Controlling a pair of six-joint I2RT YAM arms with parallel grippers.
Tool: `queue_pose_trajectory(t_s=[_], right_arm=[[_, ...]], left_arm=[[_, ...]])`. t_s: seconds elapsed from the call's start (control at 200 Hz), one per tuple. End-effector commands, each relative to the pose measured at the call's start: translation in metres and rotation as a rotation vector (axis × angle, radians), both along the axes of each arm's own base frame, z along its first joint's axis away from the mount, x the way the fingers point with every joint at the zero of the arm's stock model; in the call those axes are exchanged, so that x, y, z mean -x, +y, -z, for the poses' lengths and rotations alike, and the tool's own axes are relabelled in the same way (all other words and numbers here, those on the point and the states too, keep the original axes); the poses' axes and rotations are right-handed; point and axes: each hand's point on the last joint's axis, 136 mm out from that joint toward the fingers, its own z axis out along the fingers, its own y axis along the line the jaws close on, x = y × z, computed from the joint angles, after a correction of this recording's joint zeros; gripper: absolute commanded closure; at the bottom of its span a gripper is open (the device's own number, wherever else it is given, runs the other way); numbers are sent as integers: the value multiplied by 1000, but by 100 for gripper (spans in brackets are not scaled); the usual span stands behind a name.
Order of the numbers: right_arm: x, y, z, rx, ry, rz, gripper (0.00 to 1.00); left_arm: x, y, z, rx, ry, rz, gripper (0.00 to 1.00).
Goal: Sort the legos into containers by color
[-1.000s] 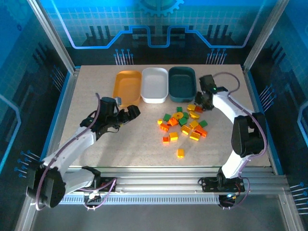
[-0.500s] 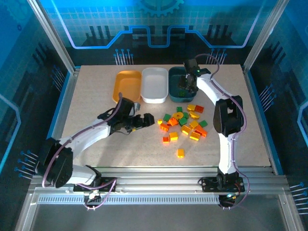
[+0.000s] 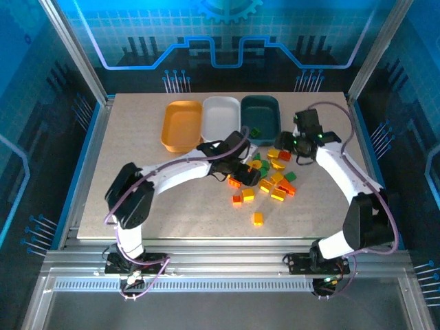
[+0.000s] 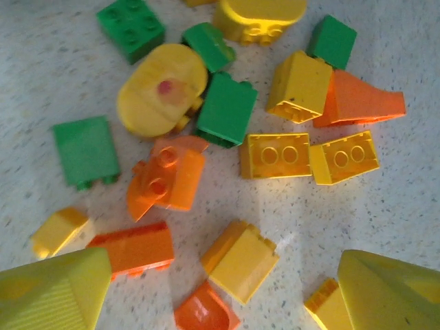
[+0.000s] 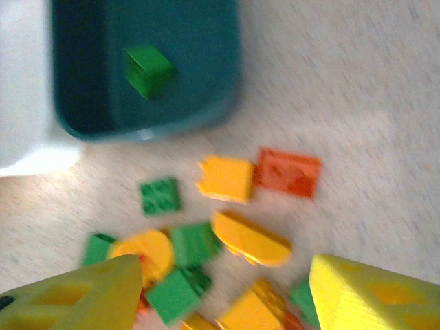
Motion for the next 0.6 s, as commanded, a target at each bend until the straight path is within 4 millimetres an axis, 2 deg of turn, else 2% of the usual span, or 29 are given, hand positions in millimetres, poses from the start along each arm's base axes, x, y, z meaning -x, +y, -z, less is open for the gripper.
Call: queue_pose_trajectory(t_s=[0.0,0.075,0.18,0.285,0.465,0.595], right_arm=[[26,-6,9,-50,26,4,32],[39,-11,12,-57,29,11,31],[47,-20,15,-46,29,30,29],[50,-26,19,-40,37,52,29],[52,-26,24,-46,54,52,29],[54,-33,21,-16,59,72,29]], left_arm=[[-9,8,18,-147,-37,79,13],[-12,6,27,-178,-41,108,13],[-17,2,40,-216,-43,131,13],[-23,2,52,-253,-44,120,17],[-34,-3,59,-262,-69,113,22],[-38,-3,66,-292,-60,116,30]])
